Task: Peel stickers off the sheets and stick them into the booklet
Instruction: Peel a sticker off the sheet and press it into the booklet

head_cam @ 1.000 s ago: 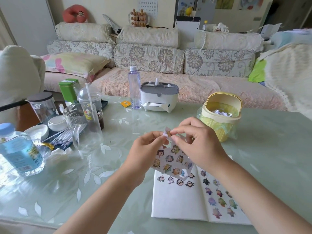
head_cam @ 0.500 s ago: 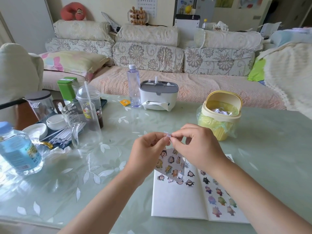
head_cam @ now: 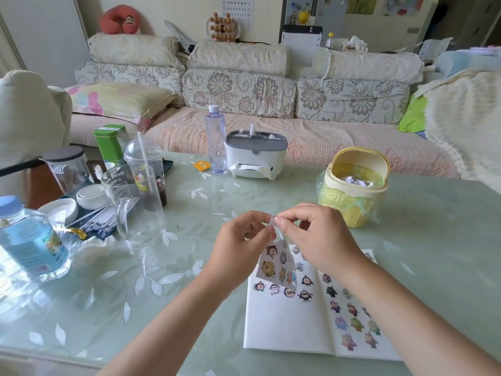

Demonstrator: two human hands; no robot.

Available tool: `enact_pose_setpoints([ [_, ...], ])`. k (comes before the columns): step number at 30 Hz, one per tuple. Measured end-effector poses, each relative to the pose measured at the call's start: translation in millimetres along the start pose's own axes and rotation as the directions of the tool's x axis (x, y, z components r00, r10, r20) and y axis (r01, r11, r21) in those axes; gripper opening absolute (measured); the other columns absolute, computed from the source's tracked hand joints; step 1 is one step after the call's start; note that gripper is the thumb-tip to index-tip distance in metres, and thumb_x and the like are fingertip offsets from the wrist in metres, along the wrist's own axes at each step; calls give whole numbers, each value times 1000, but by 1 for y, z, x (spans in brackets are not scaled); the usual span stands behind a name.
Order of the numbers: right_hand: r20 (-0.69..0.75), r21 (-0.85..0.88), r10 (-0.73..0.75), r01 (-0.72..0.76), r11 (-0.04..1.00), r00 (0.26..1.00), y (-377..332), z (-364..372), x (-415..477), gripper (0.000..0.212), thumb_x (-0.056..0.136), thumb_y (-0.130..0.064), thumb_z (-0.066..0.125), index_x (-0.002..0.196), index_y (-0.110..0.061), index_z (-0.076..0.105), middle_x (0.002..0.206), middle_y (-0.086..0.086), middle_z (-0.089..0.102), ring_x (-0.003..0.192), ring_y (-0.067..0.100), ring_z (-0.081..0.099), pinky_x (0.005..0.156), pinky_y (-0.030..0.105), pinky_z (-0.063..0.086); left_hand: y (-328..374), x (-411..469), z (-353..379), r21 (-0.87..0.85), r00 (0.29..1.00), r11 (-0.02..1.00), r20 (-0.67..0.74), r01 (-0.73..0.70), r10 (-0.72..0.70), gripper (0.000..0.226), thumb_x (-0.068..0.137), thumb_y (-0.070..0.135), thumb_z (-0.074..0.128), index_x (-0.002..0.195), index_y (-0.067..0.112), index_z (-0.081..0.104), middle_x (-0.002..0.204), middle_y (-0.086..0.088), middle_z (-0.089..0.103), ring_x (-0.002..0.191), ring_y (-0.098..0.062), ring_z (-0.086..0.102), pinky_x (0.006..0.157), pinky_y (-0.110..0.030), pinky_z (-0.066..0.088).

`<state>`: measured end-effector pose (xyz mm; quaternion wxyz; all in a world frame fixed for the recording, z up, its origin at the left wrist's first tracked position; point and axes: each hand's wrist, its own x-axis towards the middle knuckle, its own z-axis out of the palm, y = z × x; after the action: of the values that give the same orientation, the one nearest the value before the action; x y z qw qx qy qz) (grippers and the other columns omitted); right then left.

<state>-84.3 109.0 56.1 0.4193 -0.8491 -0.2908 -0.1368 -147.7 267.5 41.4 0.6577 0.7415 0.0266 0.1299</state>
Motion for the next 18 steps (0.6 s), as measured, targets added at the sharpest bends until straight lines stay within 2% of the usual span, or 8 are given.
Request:
enact_pose_setpoints([
  [6, -18, 57, 62, -61, 997, 998, 1, 4, 0, 12, 88, -28, 73, 82, -34, 81, 73, -26, 65, 53, 5, 51, 54, 20, 41, 0, 1, 3, -30, 999, 999, 2, 36, -36, 12, 94, 11, 64, 92, 20, 70, 76, 2, 70, 75, -9, 66, 65, -14, 50],
  [9, -73, 102, 88, -80, 992, 994, 0, 6, -1, 10, 86, -25, 75, 82, -33, 81, 78, -21, 71, 56, 2, 55, 55, 20, 42, 0, 1, 4, -18, 999, 999, 21, 32, -31, 12, 94, 12, 63, 95, 22, 70, 77, 1, 71, 79, -12, 68, 73, -19, 53],
  [13, -148, -69, -87, 77, 995, 985, -1, 8, -2, 9, 81, -24, 77, 84, -32, 80, 78, -18, 69, 54, 7, 54, 55, 28, 51, -1, 1, 5, 12, 1000, 1000, 17, -11, 11, 12, 96, 23, 61, 88, 23, 70, 79, 3, 70, 79, -15, 64, 80, -33, 51],
  [15, -147, -127, -171, 153, 980, 974, -2, 7, -4, 9, 82, -26, 75, 88, -31, 80, 78, -18, 66, 53, 6, 52, 53, 27, 49, -2, 2, 4, 34, 999, 999, -30, -29, 30, 15, 98, 24, 61, 86, 22, 71, 82, 3, 71, 83, -17, 64, 80, -32, 52],
  [18, -150, -147, -225, 203, 968, 963, -3, 6, -6, 11, 85, -29, 72, 92, -32, 80, 81, -17, 66, 54, 3, 51, 52, 26, 48, -1, 3, 2, -33, 998, 999, -69, 8, -10, 15, 98, 18, 61, 86, 20, 71, 76, 9, 71, 77, -9, 65, 74, -28, 54],
])
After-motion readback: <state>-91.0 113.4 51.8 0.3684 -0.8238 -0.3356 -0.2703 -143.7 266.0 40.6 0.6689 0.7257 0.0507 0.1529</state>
